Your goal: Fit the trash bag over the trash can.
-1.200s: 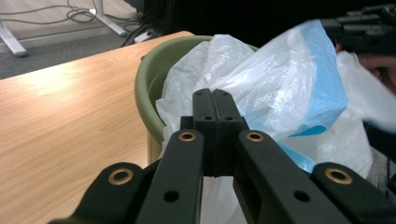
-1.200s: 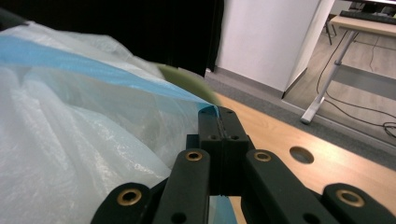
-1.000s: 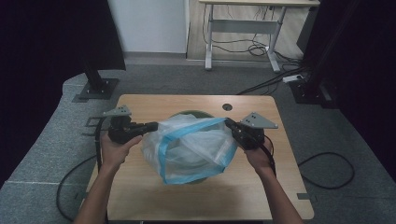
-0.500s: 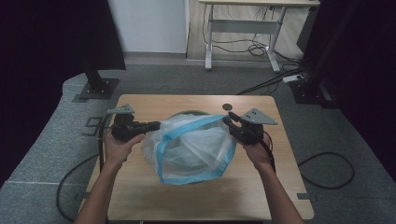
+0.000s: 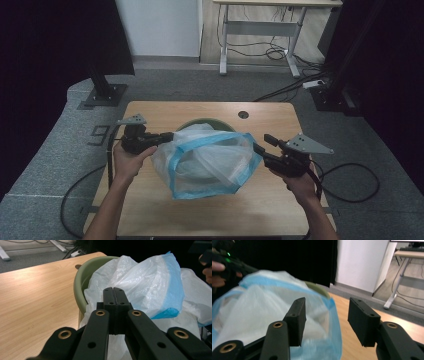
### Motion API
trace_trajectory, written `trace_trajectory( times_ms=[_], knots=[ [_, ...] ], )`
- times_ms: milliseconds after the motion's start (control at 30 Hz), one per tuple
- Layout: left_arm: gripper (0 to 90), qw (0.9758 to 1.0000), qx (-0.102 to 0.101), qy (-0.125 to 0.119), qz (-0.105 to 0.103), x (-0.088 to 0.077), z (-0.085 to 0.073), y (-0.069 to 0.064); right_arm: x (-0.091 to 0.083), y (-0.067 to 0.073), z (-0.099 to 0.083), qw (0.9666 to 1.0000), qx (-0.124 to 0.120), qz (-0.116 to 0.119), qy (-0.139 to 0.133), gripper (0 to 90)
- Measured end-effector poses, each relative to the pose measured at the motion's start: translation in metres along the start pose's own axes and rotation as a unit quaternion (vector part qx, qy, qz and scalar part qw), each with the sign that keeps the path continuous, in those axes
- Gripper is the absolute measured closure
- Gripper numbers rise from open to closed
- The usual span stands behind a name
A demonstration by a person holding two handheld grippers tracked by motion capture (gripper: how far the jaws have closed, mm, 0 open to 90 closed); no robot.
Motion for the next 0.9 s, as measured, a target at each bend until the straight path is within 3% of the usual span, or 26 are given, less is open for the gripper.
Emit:
trace_trajectory(
  times_ms=[100, 200, 400, 533, 700, 800, 900],
  knots=[
    [89.7, 1.0, 0.001, -0.007, 0.004, -0.002, 0.0, 0.001, 0.002, -0.006, -0.013, 0.9998, 0.012, -0.009, 0.011, 46.3],
    [89.7, 0.9999, 0.006, -0.012, 0.001, -0.004, 0.0, 0.001, 0.007, -0.014, -0.026, 0.9989, 0.041, -0.014, 0.017, 46.1],
    [89.7, 0.9998, 0.013, -0.015, -0.002, -0.005, -0.004, 0.0, 0.019, -0.026, -0.029, 0.9968, 0.073, -0.026, 0.017, 45.9],
    [89.7, 0.9998, 0.015, -0.015, 0.001, -0.007, -0.006, 0.0, 0.018, -0.021, -0.035, 0.9969, 0.067, -0.025, 0.033, 45.2],
    [89.7, 0.9998, 0.01, -0.018, -0.001, -0.007, -0.008, -0.001, 0.007, -0.015, -0.037, 0.9961, 0.079, -0.022, 0.033, 46.2],
    [89.7, 0.9997, 0.012, -0.02, -0.001, -0.007, -0.008, -0.002, 0.006, -0.011, -0.046, 0.9949, 0.089, -0.009, 0.045, 52.6],
    [89.7, 0.9997, 0.012, -0.023, 0.001, -0.008, -0.008, -0.002, 0.01, -0.006, -0.055, 0.994, 0.093, 0.008, 0.057, 67.3]
  ],
)
Point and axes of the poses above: each handheld gripper's, and its own axes: x roughly forward along the jaws, z roughly out of its top, y roughly to its left, the point moved 9 cm from there along x, roughly forward along the jaws, and after that the axes turned 14 degrees about -y, right-handed, at the moved point
